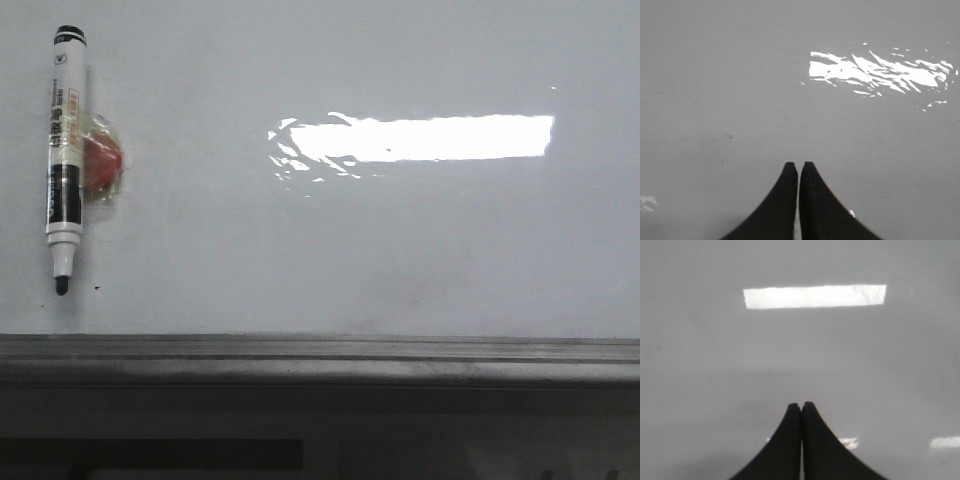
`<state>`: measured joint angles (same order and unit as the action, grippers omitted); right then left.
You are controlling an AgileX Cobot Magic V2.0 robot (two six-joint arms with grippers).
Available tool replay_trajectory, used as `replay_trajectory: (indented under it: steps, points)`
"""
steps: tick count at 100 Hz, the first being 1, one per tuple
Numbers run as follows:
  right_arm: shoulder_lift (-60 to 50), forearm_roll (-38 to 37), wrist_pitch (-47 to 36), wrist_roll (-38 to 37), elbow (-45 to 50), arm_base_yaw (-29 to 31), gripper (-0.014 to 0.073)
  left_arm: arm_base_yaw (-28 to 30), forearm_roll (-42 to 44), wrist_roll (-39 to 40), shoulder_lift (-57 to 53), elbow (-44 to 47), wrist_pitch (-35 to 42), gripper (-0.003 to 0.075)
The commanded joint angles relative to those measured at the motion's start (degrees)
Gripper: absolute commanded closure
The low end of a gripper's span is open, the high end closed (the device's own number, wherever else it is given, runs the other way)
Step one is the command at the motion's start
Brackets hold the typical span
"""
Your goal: Write number 6 on whiteboard
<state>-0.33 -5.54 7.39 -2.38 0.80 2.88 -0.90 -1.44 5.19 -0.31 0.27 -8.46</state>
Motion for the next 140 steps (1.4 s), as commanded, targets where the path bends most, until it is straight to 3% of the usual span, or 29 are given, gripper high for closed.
replay_trajectory:
  steps: [1, 31, 63, 86, 107, 117, 130, 140]
  points:
    - [1.5, 0.0, -3.7, 0.4, 1.5, 0.5, 0.066, 0.2, 0.1, 0.6, -1.8, 2.6, 4.1, 0.0739]
    - [1.5, 0.4, -3.9, 0.4, 1.5, 0.5, 0.066, 0.2, 0.1, 0.6, -1.8, 2.5, 4.2, 0.0739]
    - [3.5, 15.5, 2.8, 0.4, -4.6, 0.5, 0.066, -0.7, -1.5, 0.6, 1.2, -4.7, 1.5, 0.0739]
    - [10.4, 15.5, 9.9, 0.4, -14.3, 0.5, 0.066, -2.4, -1.3, -5.2, 9.5, -14.9, -7.9, 0.0739]
    - [13.1, 14.9, 14.6, 0.4, -18.6, 0.5, 0.066, -2.4, -2.4, -4.9, 14.0, -18.6, -8.6, 0.0736]
    - [13.1, 14.9, 15.9, 0.4, -18.6, 0.5, 0.066, -2.4, -5.7, -4.9, 14.0, -18.6, -5.0, 0.065]
    - [13.1, 14.9, 17.5, 0.4, -18.6, 0.5, 0.066, -2.4, -6.7, -4.9, 14.0, -18.6, -0.2, 0.0397]
    - [13.1, 14.9, 17.4, 0.4, -18.6, 0.5, 0.066, -2.4, -6.8, -4.9, 14.0, -18.5, 3.0, 0.0336]
